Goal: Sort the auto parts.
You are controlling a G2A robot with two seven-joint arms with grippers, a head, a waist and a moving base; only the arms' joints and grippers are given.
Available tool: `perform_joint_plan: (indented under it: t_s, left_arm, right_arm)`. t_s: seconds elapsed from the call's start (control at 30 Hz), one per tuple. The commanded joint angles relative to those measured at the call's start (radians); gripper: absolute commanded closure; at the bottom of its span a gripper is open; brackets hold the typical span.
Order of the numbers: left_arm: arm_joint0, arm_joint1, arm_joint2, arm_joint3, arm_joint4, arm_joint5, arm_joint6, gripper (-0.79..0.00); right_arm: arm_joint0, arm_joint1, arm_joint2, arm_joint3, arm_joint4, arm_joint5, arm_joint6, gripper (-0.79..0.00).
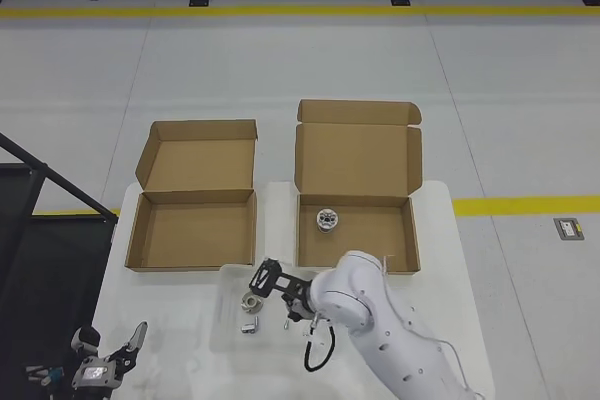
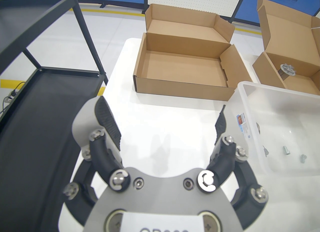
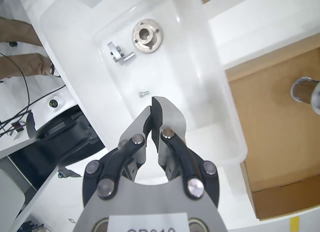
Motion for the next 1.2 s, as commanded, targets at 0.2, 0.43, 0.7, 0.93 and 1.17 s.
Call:
perform_joint_plan:
  t_s: [0.2, 0.43, 0.7, 0.93, 1.17]
  left_arm:
    - [0.000, 0.000, 0.000, 0.000, 0.000, 0.000, 0.000, -0.785]
    - [0.000, 0.000, 0.000, 0.000, 0.000, 0.000, 0.000, -0.785]
    - [0.000, 0.000, 0.000, 0.000, 0.000, 0.000, 0.000, -0.785]
    - [0.000, 0.000, 0.000, 0.000, 0.000, 0.000, 0.000, -0.785]
    - [0.000, 0.000, 0.000, 0.000, 0.000, 0.000, 0.000, -0.785]
  right_arm:
    - [0.040, -0.030, -0.133, 0.109, -0.016, 0.122, 0.012, -0.102]
    - [0.073, -0.054, -0.133, 0.225, 0.044, 0.272, -0.079, -0.206]
    - [0.062, -0.075, -0.162, 0.249, 0.024, 0.471, -0.083, -0.188]
    - [0.050, -0.091, -0.186, 0.254, -0.016, 0.612, -0.073, -0.200]
    - [0.063, -0.115, -0.215, 0.293, -0.049, 0.726, -0.059, -0.243]
